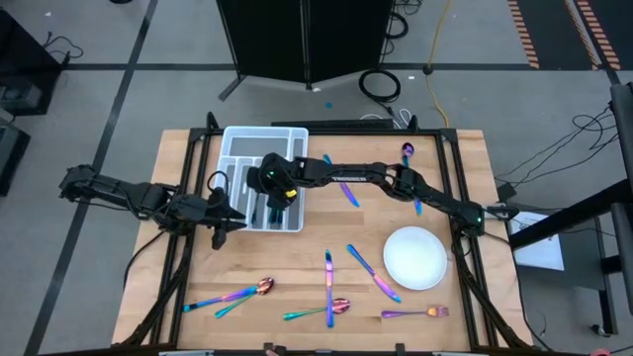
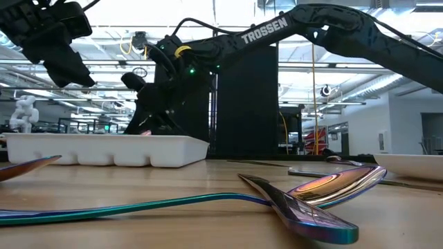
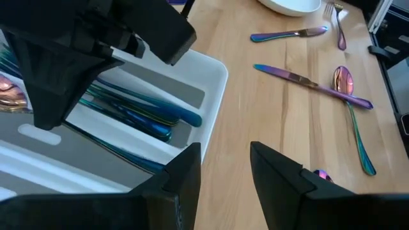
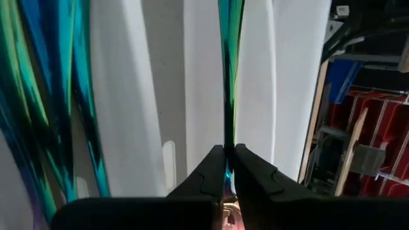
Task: Sort silverware
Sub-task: Put the iridescent spoon into the white silverware tray
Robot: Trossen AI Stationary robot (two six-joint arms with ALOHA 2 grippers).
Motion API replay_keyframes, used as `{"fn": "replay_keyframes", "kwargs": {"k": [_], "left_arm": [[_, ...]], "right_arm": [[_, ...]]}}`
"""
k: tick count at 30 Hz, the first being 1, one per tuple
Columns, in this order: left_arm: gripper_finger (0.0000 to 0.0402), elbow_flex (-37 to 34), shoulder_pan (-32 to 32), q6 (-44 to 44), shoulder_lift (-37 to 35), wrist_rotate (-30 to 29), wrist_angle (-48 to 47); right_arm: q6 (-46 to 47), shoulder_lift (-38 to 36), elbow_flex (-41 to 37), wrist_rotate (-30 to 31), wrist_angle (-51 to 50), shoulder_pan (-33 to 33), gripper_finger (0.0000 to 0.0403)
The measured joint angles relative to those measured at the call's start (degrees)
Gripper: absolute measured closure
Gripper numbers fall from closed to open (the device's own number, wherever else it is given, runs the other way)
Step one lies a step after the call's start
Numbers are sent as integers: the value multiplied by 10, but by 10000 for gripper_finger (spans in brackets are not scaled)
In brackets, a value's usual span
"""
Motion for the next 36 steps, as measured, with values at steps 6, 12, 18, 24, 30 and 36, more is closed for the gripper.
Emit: {"fn": "replay_keyframes", "kwargs": {"k": [6,12,18,24,30,36], "left_arm": [[265,0,0,0,0,0,0],[265,0,0,-2,0,0,0],[265,0,0,-3,0,0,0],[265,0,0,-3,0,0,0],[265,0,0,-2,0,0,0],[265,0,0,0,0,0,0]], "right_arm": [[16,0,0,0,-2,0,379],[18,0,0,0,-5,-2,379],[17,0,0,0,-3,-2,378],[18,0,0,11,-3,-2,378],[18,-8,0,68,-4,8,378],[71,-25,0,71,-8,16,378]]}}
